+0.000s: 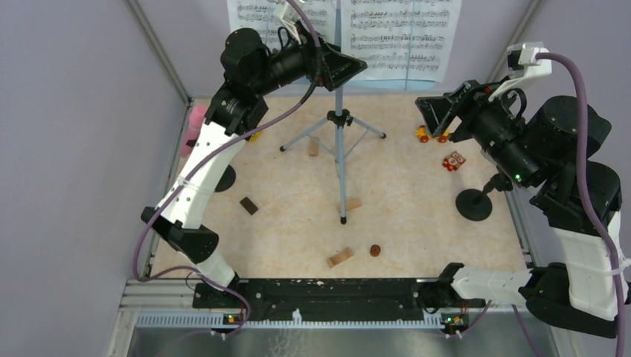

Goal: Pack up the instrument practice props

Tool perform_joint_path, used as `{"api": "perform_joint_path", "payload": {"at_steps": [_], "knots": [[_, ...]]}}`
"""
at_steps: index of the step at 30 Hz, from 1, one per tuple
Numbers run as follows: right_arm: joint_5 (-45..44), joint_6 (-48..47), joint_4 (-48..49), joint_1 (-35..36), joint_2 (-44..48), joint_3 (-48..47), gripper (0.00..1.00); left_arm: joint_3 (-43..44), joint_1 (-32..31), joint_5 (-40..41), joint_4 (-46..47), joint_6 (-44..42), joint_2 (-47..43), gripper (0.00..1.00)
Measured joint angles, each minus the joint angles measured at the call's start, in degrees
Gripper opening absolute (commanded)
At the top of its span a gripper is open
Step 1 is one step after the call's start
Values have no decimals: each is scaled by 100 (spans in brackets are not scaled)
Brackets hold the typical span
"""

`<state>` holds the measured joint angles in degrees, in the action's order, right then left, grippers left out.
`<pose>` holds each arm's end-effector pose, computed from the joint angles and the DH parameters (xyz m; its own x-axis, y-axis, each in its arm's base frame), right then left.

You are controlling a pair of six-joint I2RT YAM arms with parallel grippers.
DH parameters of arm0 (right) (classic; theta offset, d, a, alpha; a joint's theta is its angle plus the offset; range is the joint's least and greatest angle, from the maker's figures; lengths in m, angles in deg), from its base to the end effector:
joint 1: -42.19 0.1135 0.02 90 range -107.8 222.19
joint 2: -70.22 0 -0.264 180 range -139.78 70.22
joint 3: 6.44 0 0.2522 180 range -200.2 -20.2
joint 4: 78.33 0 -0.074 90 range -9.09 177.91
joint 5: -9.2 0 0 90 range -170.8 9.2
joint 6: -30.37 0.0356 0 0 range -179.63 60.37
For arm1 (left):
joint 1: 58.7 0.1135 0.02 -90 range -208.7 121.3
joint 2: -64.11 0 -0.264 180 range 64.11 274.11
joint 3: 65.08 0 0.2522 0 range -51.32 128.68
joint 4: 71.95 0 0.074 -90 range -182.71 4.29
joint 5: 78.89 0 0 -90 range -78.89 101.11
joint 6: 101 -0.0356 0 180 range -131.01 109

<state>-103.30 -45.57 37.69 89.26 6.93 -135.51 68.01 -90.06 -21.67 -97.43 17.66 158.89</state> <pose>0.0860 0.0725 0.5827 -0.0803 0.2432 -0.9666 -0.4087 0.8765 0.2545 0.2813 -0.1940 0.5560 -0.2597 -0.3140 -0.9132 0.8704 0.3335 -0.3621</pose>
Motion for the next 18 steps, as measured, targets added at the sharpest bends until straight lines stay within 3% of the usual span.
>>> {"api": "perform_joint_path", "payload": {"at_steps": [4, 13, 18], "knots": [[94, 52, 20, 0, 28, 70, 53, 0, -31, -26, 175, 39, 74, 88], [208, 225, 302, 0, 39, 492, 52, -31, -79, -125, 811, 210, 264, 76], [26, 404, 452, 0, -181, 492, 52, -66, -90, -127, 1222, 264, 337, 63]]}}
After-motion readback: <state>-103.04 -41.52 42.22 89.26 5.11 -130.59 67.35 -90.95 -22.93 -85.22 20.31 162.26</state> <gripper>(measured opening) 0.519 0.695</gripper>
